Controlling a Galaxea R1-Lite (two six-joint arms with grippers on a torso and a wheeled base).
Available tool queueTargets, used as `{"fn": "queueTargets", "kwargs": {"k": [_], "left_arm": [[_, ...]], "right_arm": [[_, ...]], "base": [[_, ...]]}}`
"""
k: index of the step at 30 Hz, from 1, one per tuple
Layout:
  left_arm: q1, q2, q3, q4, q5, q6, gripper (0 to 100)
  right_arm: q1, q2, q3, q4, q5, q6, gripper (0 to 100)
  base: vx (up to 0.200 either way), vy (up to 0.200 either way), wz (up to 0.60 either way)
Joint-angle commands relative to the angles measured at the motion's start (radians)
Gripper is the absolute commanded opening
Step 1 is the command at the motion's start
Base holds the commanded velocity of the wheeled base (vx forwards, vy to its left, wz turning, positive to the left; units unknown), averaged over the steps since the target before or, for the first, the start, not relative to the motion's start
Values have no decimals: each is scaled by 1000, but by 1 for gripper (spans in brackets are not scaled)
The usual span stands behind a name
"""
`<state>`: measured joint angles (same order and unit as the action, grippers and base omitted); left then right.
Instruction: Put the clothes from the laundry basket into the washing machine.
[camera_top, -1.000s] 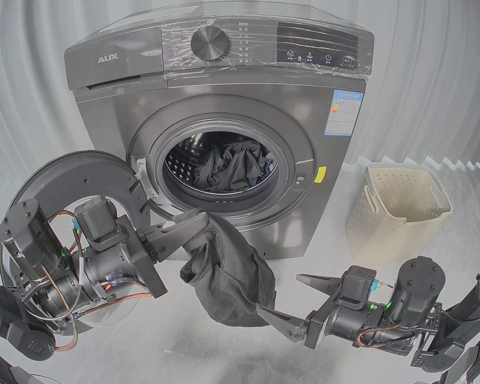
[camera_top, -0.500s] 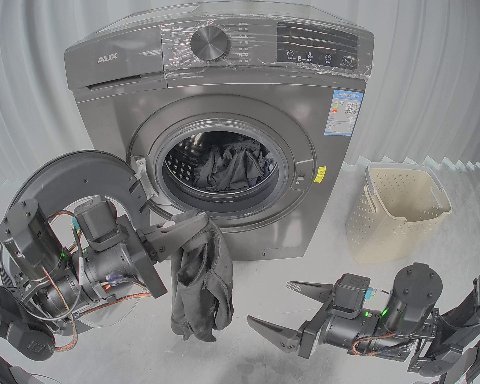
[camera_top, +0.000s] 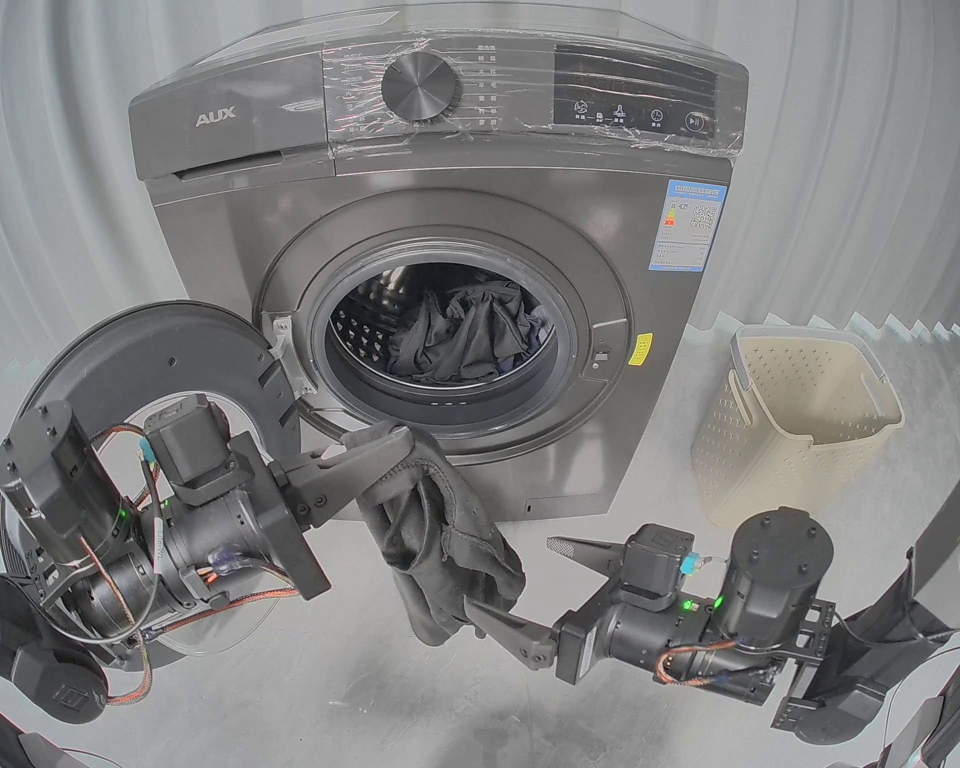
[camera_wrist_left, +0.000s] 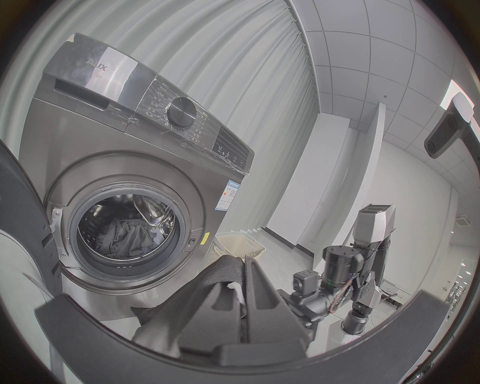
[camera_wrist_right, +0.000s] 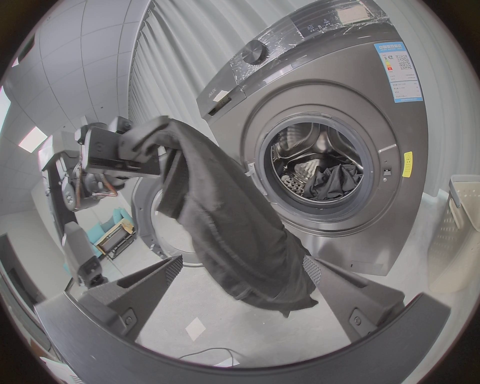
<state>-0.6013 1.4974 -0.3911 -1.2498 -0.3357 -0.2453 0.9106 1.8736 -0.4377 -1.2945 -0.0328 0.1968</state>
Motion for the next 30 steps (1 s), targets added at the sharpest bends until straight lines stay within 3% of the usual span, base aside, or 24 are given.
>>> {"fn": "queueTargets", "kwargs": {"k": [1,7,15,19,30], "left_arm": [[0,-5,1,-2,0,0,0],[0,-20,3,6,0,0,0],[-12,-23,5,6,0,0,0],[-12,-26,11,6,0,0,0],[-12,-32,14,6,0,0,0]], "right_arm": [[-70,99,-65,-2,-1,-31,100],[-108,117,-112,-39,-3,-42,100],[-99,121,-150,-45,-6,-31,100],[-108,127,-187,-43,-27,-28,100],[-104,170,-197,-45,-30,-28,100]], "base": [[0,0,0],[0,0,0],[0,0,0],[0,0,0],[0,0,0]]}}
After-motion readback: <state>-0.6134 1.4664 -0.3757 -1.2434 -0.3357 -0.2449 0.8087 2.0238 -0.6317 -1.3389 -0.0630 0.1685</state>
